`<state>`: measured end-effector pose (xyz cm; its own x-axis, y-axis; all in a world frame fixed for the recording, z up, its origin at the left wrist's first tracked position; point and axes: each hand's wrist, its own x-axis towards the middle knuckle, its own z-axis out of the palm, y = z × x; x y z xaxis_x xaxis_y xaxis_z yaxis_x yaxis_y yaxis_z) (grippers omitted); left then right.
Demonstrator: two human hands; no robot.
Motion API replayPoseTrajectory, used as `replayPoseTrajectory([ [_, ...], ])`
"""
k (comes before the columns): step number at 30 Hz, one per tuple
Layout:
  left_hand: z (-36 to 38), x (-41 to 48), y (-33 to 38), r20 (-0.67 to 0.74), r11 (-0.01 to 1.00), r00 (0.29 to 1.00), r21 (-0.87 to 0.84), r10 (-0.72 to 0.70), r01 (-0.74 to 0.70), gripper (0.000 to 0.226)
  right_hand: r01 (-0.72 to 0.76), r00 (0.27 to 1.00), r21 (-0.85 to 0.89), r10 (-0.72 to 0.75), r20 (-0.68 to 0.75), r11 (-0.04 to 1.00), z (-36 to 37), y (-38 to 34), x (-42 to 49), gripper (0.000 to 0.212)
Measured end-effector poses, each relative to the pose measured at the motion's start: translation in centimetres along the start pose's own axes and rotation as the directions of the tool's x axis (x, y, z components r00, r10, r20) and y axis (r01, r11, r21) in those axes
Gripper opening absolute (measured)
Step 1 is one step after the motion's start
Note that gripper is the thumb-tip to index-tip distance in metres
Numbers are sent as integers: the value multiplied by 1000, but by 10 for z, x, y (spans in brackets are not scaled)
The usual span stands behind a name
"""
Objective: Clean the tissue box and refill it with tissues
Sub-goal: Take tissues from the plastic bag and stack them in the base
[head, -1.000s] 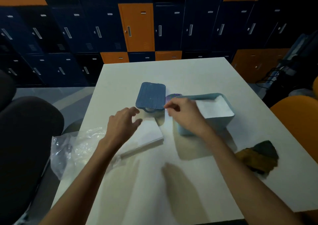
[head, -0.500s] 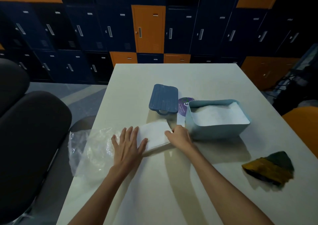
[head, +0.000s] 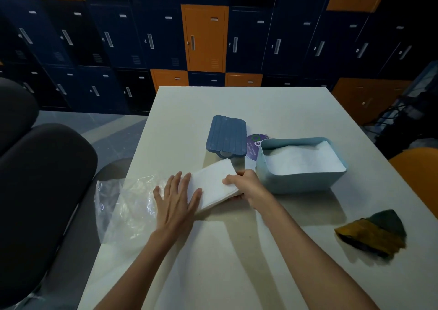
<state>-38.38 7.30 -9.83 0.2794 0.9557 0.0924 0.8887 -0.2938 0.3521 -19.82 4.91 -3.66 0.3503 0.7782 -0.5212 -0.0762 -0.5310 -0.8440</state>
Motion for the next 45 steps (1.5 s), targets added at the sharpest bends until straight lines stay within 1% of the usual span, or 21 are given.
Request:
replayPoseTrajectory([
  [3, 0, 0, -4, -40, 991, 999, -134, -22, 16, 73, 73, 997, -96, -70, 29, 993, -8, -7, -9, 11],
  [7, -5, 1, -2, -27, 972, 999, -232, -46, 39, 64, 178, 983, -227, -182, 2, 957, -25, -16, -22, 21],
  [10, -21, 5, 5, 14, 963, 1000, -268, 10, -6, 73, 257, 965, -309, -263, 22, 916, -44, -23, -34, 23],
  [12, -37, 10, 15, 45, 955, 992, -280, 116, -99, 86, 301, 953, -301, -297, 60, 905, -59, -27, -43, 26],
  [13, -45, 13, 23, 87, 945, 983, -300, 164, -131, 88, 325, 946, -277, -315, 79, 904, -67, -27, -47, 27],
  [15, -61, 17, 37, 224, 920, 953, -376, 206, -111, 88, 371, 928, -201, -354, 117, 907, -83, -25, -55, 32],
  [17, -71, 21, 42, 355, 876, 906, -482, 229, -32, 80, 394, 915, -123, -377, 142, 911, -99, -18, -63, 41],
  [19, -76, 21, 44, 401, 842, 876, -539, 268, -11, 63, 385, 918, -85, -372, 135, 919, -115, -5, -71, 48],
  [21, -77, 17, 46, 403, 783, 870, -621, 285, 31, 45, 356, 932, -50, -351, 88, 933, -130, 13, -76, 56],
  [24, -74, 1, 57, 366, 621, 887, -774, 282, 121, 21, 327, 944, 3, -327, 36, 945, -146, 38, -83, 58],
  [28, -58, -21, 78, 253, 422, 943, -895, 214, 145, 19, 296, 955, 84, -298, 12, 952, -156, 59, -88, 57],
  [30, -47, -31, 84, 227, 388, 955, -911, 193, 138, 23, 269, 962, 89, -273, 33, 959, -158, 67, -87, 56],
  [33, -35, -41, 83, 209, 403, 956, -908, 205, 112, 32, 242, 970, 65, -243, 13, 968, -158, 75, -84, 46],
  [35, -33, -40, 80, 210, 455, 956, -885, 207, 96, 50, 266, 964, 41, -267, 7, 963, -159, 75, -82, 39],
  [37, -38, -34, 75, 195, 571, 953, -821, 232, 29, 77, 322, 946, 40, -323, 25, 946, -162, 76, -80, 34],
  [38, -45, -30, 76, 193, 636, 940, -771, 280, -31, 89, 352, 935, 25, -353, 31, 936, -164, 77, -79, 33],
  [40, -58, -23, 86, 185, 780, 892, -577, 413, -242, 102, 382, 923, -15, -382, 39, 924, -166, 76, -78, 30],
  [41, -64, -22, 95, 194, 827, 859, -431, 475, -360, 104, 389, 921, -23, -387, 49, 921, -165, 75, -78, 27],
  [42, -68, -21, 106, 227, 838, 818, -295, 529, -460, 102, 396, 917, -32, -394, 56, 918, -164, 74, -79, 23],
  [44, -70, -22, 131, 318, 801, 741, -130, 591, -584, 90, 414, 910, -45, -412, 45, 909, -161, 72, -79, 20],
  [45, -68, -22, 139, 345, 784, 721, -77, 600, -616, 79, 420, 908, -44, -419, 31, 907, -160, 72, -78, 20],
])
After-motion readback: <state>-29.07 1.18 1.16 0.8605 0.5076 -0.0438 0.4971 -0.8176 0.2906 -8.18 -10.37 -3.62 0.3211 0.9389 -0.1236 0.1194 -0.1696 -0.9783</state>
